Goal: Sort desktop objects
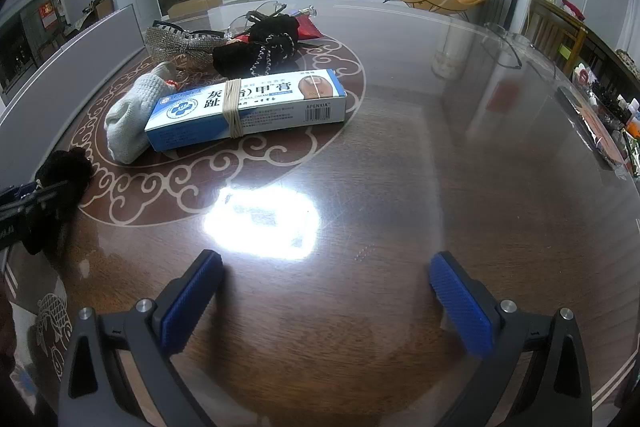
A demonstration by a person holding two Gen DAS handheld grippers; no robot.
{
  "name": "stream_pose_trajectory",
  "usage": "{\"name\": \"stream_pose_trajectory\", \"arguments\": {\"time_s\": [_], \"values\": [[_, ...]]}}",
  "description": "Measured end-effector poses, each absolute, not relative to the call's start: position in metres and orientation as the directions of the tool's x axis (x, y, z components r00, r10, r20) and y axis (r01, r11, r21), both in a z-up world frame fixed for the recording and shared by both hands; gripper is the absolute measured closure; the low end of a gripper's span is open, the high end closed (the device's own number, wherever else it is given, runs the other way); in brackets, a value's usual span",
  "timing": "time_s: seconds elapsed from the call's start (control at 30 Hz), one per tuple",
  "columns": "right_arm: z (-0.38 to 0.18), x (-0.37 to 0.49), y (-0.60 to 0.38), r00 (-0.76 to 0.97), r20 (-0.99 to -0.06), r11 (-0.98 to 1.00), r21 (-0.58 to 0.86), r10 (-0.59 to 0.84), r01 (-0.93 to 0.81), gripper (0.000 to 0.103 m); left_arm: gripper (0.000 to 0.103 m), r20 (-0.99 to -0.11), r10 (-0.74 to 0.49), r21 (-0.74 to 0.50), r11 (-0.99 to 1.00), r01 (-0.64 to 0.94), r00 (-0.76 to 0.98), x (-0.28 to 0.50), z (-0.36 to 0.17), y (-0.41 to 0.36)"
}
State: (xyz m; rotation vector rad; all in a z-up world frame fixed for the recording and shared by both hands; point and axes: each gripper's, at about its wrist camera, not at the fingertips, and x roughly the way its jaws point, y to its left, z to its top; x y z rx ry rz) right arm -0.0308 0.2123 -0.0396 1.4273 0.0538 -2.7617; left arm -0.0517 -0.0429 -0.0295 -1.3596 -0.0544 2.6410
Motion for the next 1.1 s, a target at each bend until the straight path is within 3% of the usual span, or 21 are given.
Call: {"name": "stream_pose_trajectory", "arguments": {"time_s": [0.33,1.1], "values": [[-0.038,-0.028,0.214,-0.579,-0.815,-0.999,-0.016,-0.007,0.033,0.0,0.0,-0.82,0.103,0.007,-0.982,-0.189,-0.563,-0.065,-0.036,-0.019],[-0.038,-0.028,0.214,-0.579,-0.815,-0.999,-0.015,-0.006,0.032,0.0,0.0,-0.819,0.101,0.006,-0.983,-0.185,-0.564,-0.063,-0.038,-0.018]]}}
